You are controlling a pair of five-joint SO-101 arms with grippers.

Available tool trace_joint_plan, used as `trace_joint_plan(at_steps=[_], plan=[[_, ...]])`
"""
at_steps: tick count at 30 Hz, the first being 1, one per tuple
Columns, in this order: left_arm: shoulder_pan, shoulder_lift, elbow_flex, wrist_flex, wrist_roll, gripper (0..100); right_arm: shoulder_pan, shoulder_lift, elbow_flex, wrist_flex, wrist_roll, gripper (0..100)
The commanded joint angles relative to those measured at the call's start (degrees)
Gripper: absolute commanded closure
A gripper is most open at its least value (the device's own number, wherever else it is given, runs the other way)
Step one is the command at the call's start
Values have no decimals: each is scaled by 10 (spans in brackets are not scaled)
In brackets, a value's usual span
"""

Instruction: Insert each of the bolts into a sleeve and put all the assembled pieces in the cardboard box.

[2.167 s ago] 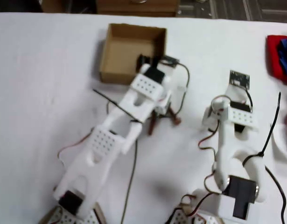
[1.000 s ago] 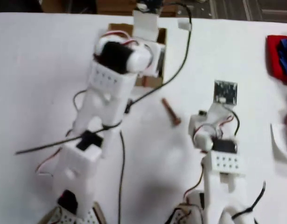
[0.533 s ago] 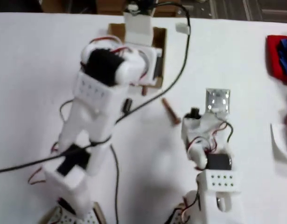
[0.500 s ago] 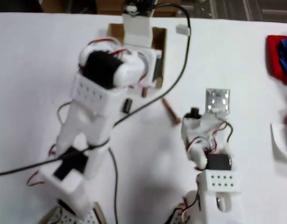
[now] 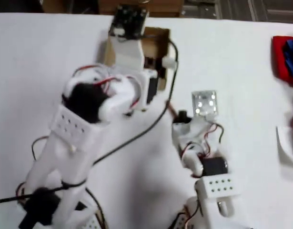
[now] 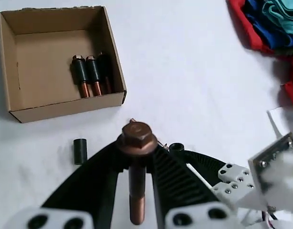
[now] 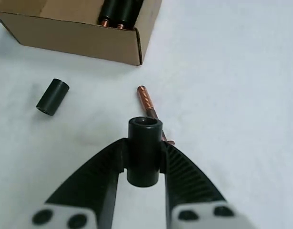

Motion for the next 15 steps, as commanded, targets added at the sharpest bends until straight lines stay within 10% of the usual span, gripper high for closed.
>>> trace_joint_plan(at_steps=[1,15], plan=[[5,-87,115,-113,3,976,-22,-19,-5,-12,0,975],[6,-266,527,-582,7,976,-35,-371,153,-46,-3,975]])
